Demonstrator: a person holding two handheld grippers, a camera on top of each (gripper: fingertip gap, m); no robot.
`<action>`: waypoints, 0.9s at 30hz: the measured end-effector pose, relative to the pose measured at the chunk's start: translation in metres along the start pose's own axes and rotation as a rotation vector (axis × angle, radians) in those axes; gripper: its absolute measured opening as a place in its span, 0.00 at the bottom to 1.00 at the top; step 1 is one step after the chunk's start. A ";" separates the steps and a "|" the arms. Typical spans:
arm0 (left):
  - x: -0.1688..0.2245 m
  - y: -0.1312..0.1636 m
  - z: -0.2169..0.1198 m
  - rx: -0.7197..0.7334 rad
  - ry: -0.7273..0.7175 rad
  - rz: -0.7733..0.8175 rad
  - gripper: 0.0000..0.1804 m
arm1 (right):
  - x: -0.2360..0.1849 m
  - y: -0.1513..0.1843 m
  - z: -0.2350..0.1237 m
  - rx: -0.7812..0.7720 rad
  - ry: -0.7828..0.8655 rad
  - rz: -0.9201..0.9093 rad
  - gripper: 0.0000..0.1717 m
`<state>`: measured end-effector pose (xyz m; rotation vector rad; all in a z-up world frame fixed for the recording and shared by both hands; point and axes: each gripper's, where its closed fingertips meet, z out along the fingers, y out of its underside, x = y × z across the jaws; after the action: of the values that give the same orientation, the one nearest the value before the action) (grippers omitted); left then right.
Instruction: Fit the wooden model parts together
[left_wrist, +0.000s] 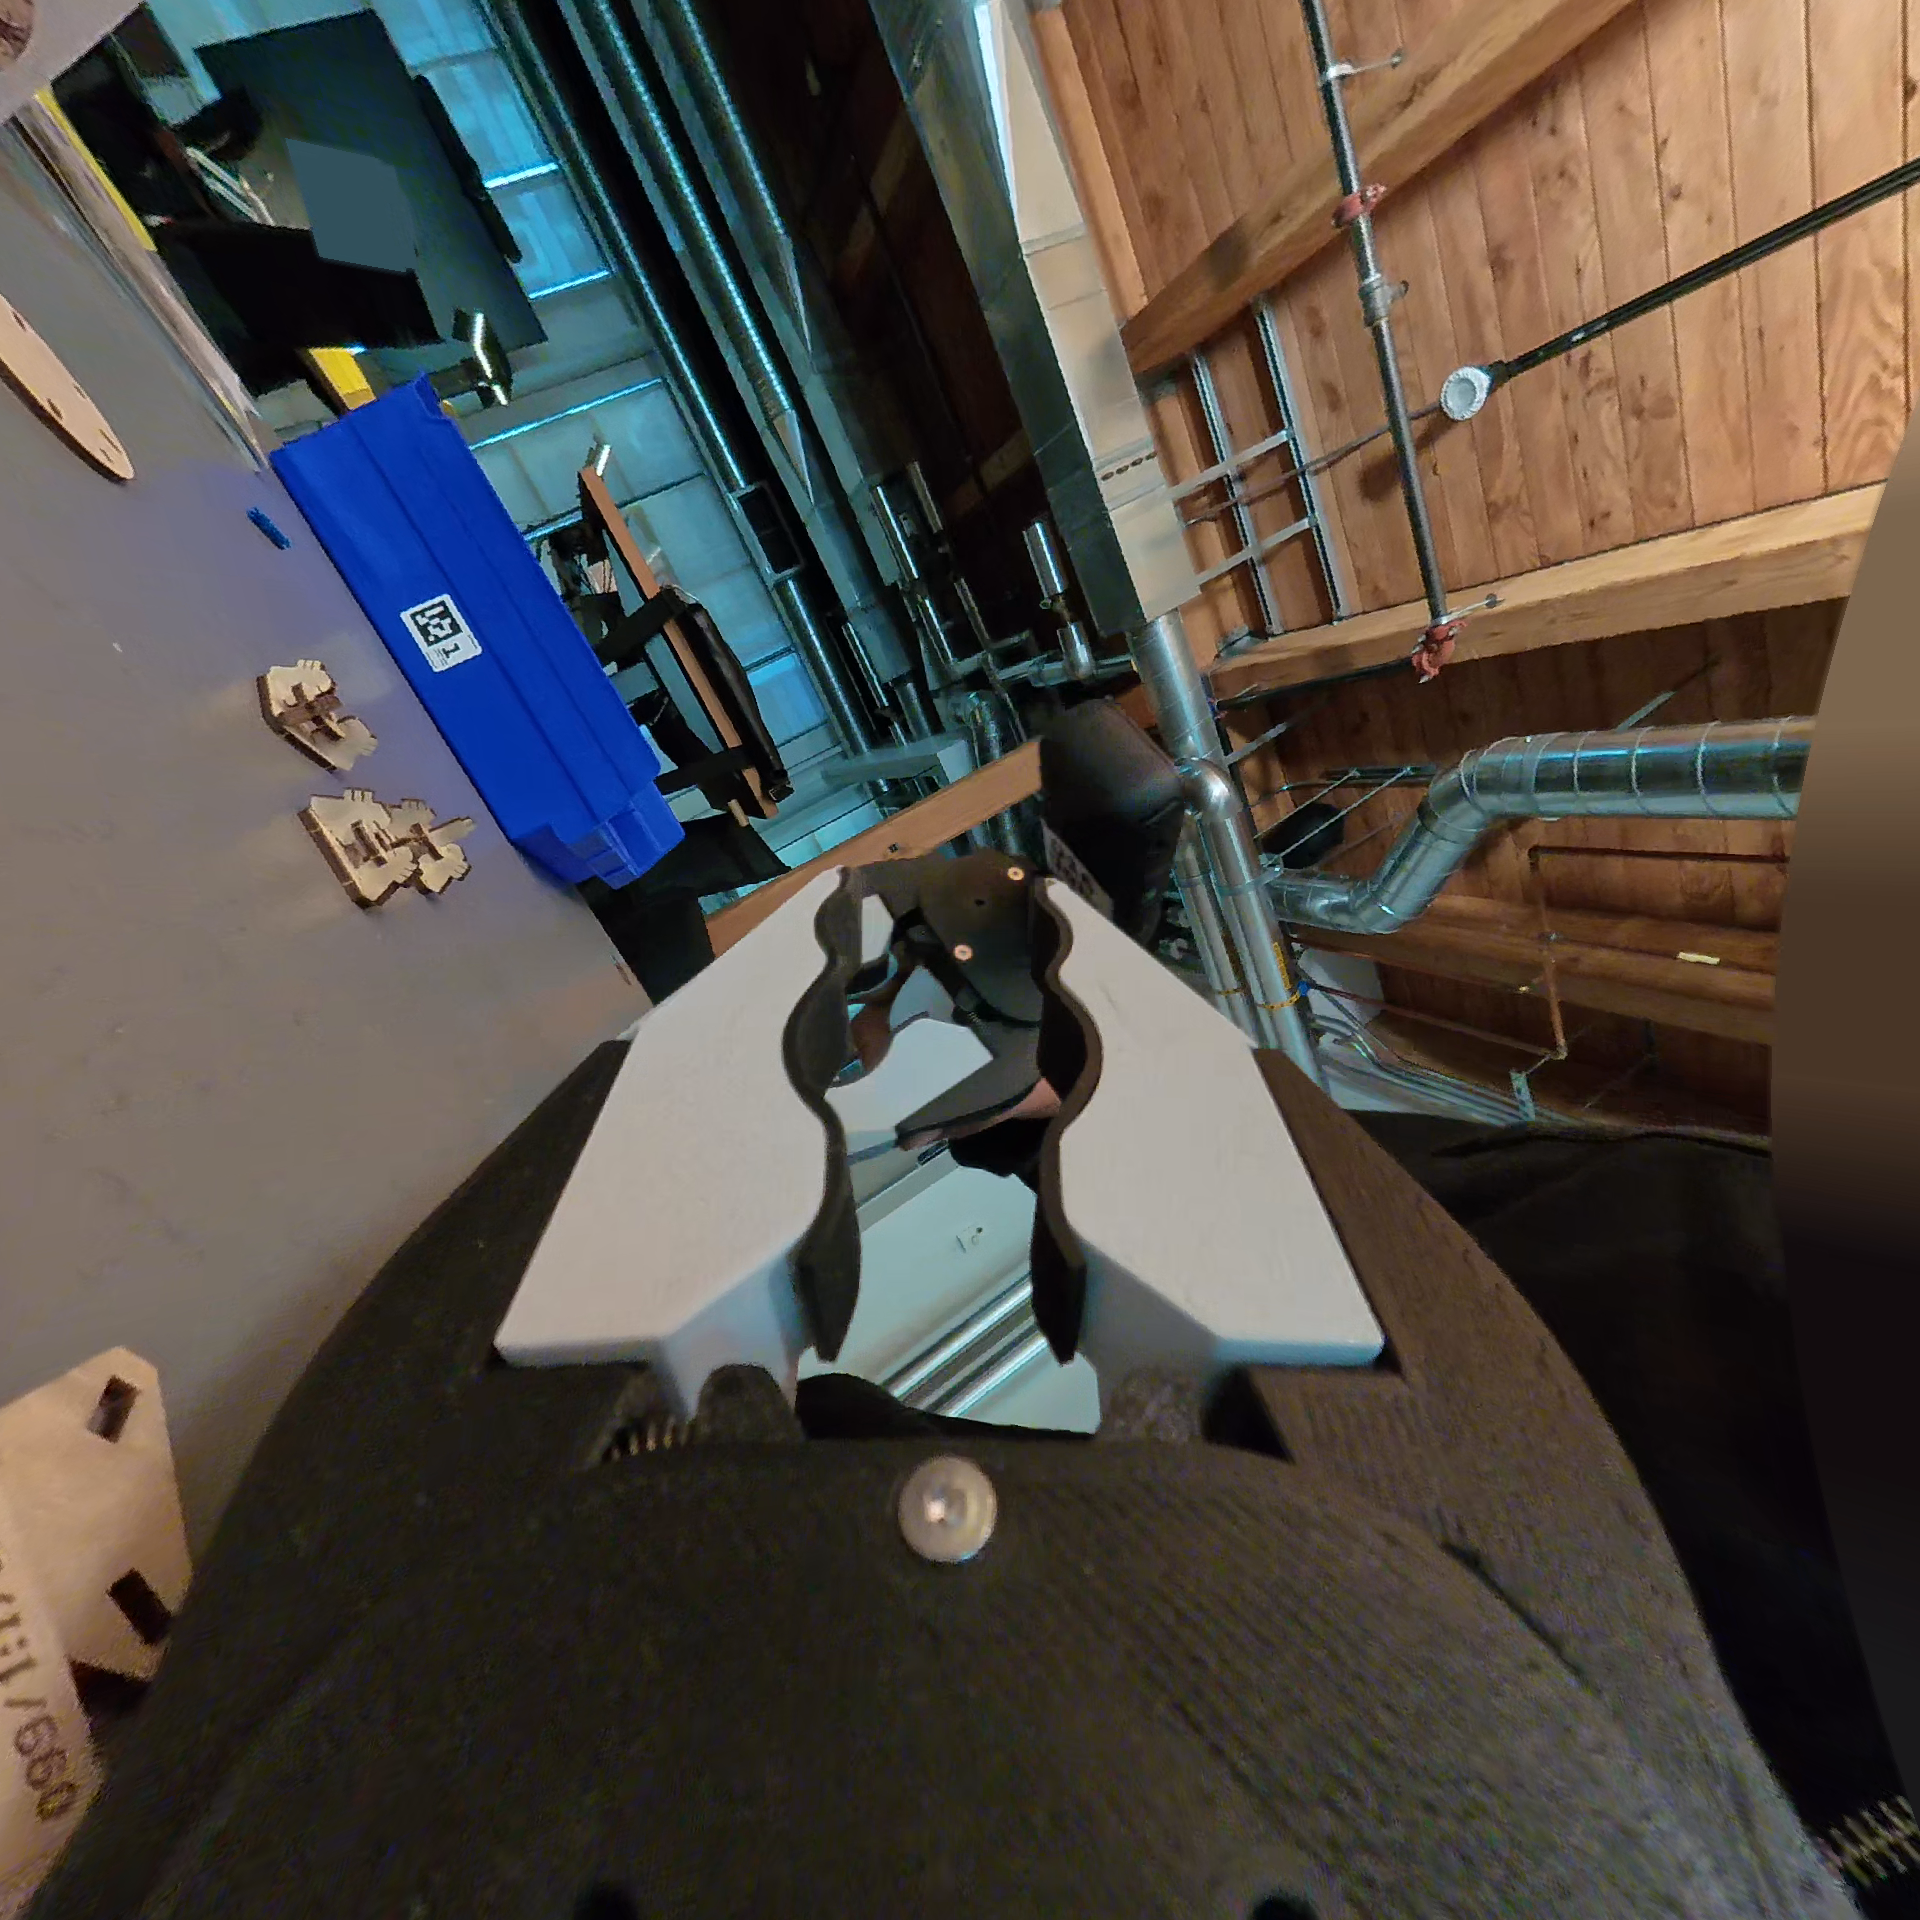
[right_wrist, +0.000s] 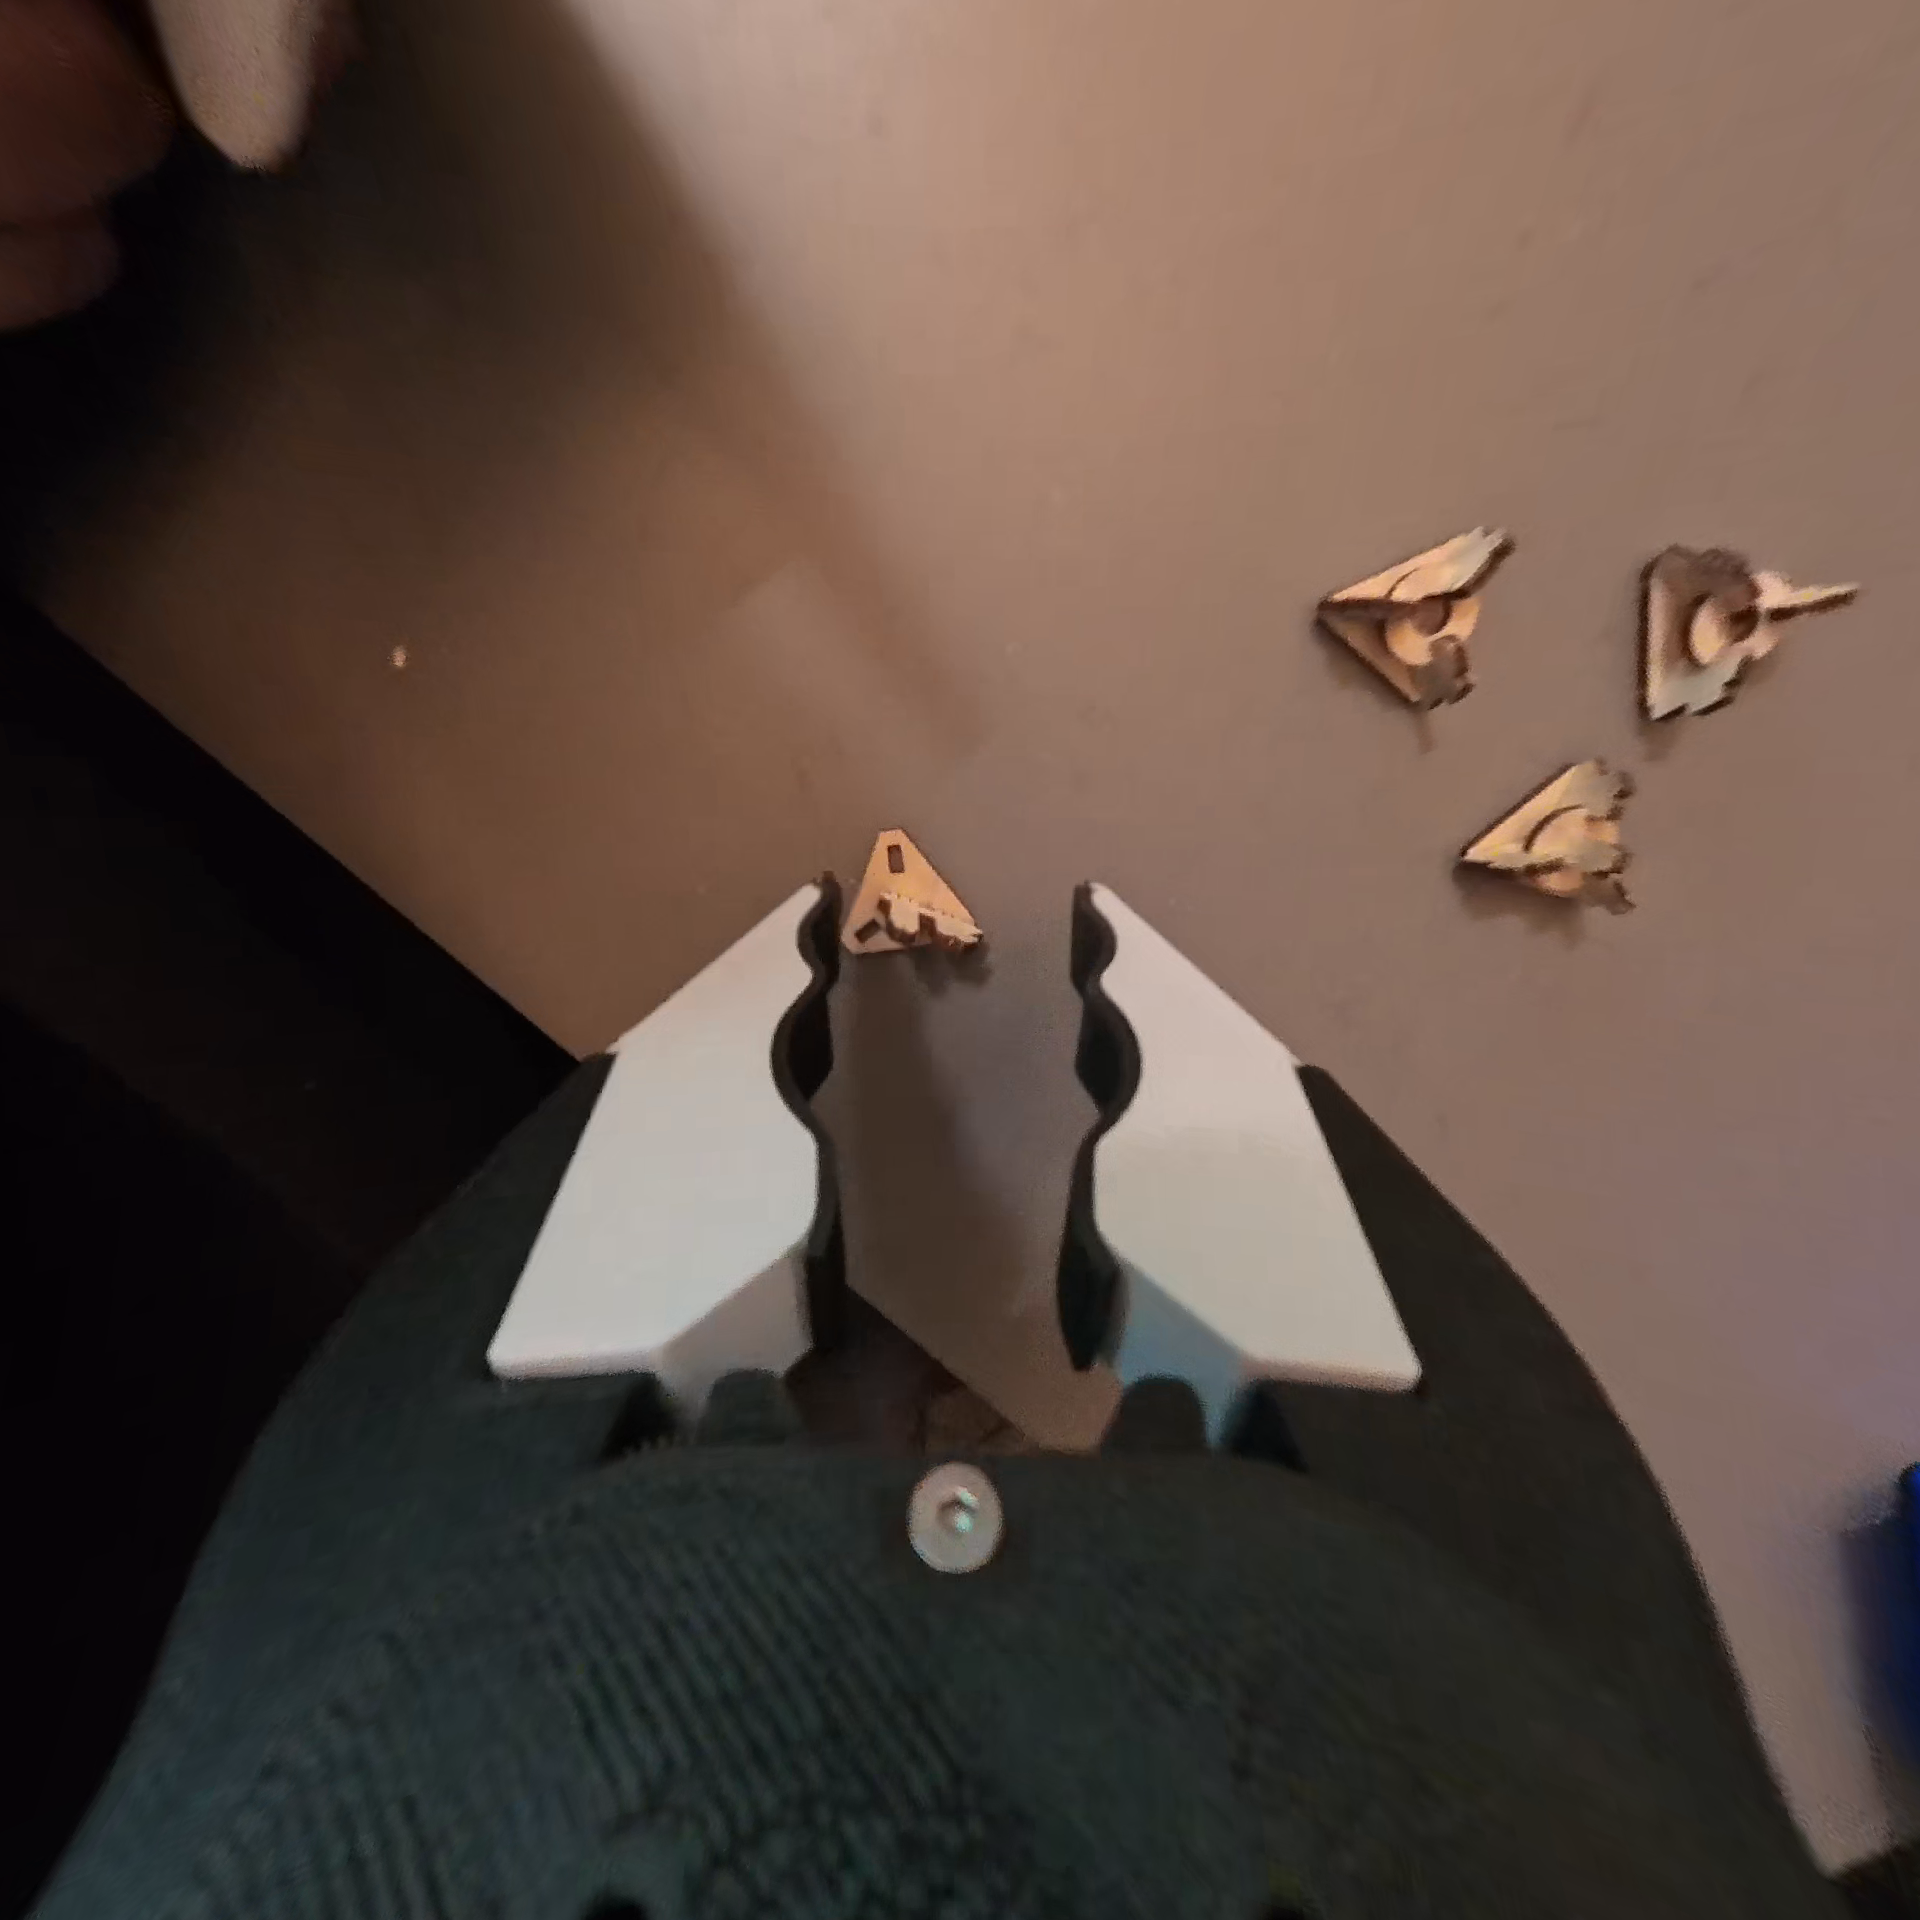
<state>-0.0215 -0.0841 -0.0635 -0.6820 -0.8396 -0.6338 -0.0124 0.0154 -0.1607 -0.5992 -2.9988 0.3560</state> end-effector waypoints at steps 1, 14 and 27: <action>0.000 0.000 0.000 -0.001 -0.002 0.005 0.17 | 0.000 -0.001 -0.002 0.024 0.009 0.000 0.26; 0.001 0.008 0.002 -0.032 -0.030 0.068 0.17 | 0.011 0.003 -0.014 0.643 0.189 0.287 0.00; 0.011 0.061 0.022 -0.320 -0.151 0.604 0.17 | 0.018 0.002 -0.028 0.840 0.167 0.344 0.00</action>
<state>0.0189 -0.0326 -0.0609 -1.2260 -0.6252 -0.1672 -0.0256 0.0304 -0.1340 -0.9465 -2.2494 1.3886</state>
